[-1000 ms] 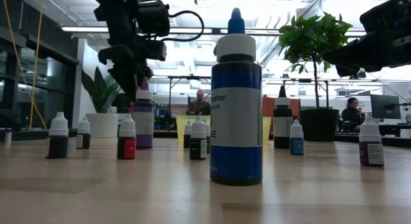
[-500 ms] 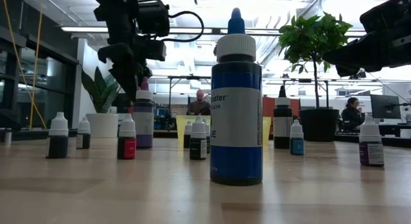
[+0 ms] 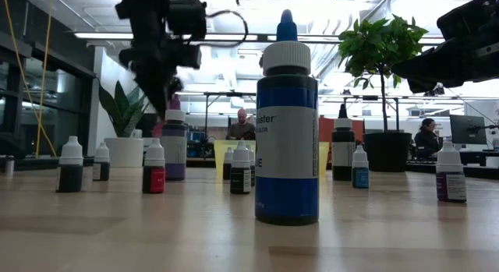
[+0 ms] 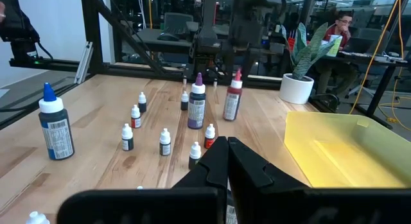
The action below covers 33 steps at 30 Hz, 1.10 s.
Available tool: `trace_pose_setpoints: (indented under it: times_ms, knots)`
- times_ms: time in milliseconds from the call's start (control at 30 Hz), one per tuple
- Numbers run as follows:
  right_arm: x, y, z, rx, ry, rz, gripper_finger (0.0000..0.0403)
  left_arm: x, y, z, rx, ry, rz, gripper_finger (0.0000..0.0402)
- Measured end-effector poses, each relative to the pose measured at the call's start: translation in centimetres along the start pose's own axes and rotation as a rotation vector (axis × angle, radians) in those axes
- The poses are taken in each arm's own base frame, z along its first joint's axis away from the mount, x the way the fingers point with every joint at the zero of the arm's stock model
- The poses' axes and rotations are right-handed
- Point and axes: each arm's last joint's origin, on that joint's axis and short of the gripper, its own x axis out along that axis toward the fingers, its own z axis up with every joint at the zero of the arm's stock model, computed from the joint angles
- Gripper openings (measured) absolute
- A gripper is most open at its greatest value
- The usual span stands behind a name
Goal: Pick & Place food coloring
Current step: Put the large red food coloring bottle into the yellow bin
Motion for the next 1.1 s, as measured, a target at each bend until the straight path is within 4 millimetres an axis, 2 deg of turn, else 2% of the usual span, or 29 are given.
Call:
trace_pose_setpoints:
  times_ms: [133,333,500,667,800,933,1100]
  knots:
    - [0.0,0.0,0.0,0.0,0.0,0.0,0.0,-3.1,0.3,1.4,-0.004,-0.013,0.032,0.0092]
    - [0.0,0.0,0.0,0.0,0.0,0.0,0.0,-8.5,0.6,3.9,-0.054,-0.143,0.089,0.0092]
    - [0.0,0.0,0.0,0.0,0.0,0.0,0.0,-11.6,1.1,5.4,-0.217,-0.262,0.144,0.0092]
    - [0.0,0.0,0.0,0.0,0.0,0.0,0.0,-11.5,3.2,7.2,-0.38,-0.259,0.168,0.0092]
    - [0.0,0.0,0.0,0.0,0.0,0.0,0.0,-11.3,5.7,9.5,-0.355,-0.26,0.195,0.0092]
    - [0.0,0.0,0.0,0.0,0.0,0.0,0.0,-10.3,8.3,12.0,-0.303,-0.22,0.215,0.0092]
    - [0.0,0.0,0.0,0.0,0.0,0.0,0.0,-9.4,10.2,14.6,-0.228,-0.222,0.228,0.0092]
